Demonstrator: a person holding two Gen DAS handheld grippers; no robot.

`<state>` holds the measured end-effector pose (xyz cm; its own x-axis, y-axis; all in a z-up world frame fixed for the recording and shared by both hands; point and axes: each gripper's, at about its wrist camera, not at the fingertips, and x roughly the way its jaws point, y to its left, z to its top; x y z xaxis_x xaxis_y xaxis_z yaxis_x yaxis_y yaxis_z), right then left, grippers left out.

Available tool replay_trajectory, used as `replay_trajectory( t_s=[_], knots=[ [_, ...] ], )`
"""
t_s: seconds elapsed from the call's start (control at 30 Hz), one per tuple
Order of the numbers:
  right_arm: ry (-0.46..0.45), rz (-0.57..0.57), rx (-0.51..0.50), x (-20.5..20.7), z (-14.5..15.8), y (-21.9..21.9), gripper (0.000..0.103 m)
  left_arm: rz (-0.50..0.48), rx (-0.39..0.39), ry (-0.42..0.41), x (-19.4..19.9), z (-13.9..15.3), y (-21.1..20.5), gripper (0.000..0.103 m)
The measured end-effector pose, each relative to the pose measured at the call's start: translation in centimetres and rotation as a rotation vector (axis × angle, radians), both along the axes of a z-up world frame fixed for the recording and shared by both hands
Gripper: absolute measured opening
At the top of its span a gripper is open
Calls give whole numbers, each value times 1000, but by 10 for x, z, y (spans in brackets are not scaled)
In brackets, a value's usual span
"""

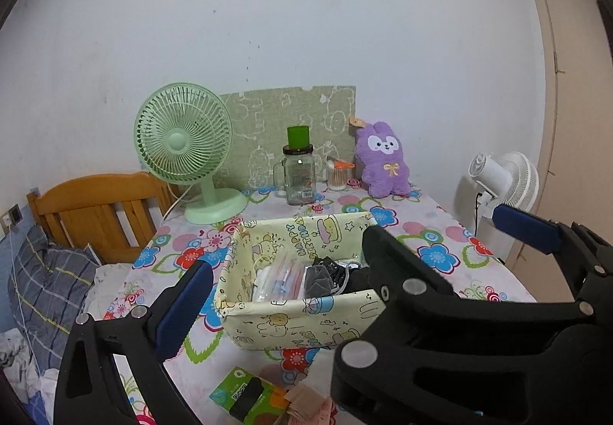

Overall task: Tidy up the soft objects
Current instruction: 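Withdraw both tools from the basket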

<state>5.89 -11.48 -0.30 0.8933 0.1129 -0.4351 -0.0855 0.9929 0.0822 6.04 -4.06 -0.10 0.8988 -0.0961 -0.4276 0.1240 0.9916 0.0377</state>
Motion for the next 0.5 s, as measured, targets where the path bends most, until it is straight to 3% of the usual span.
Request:
replay_trajectory(
  t_s=[0.5],
  knots=[
    [49,6,-32,-24,-33,8,97,-1,-25,51,-21,-34,5,102]
  ],
)
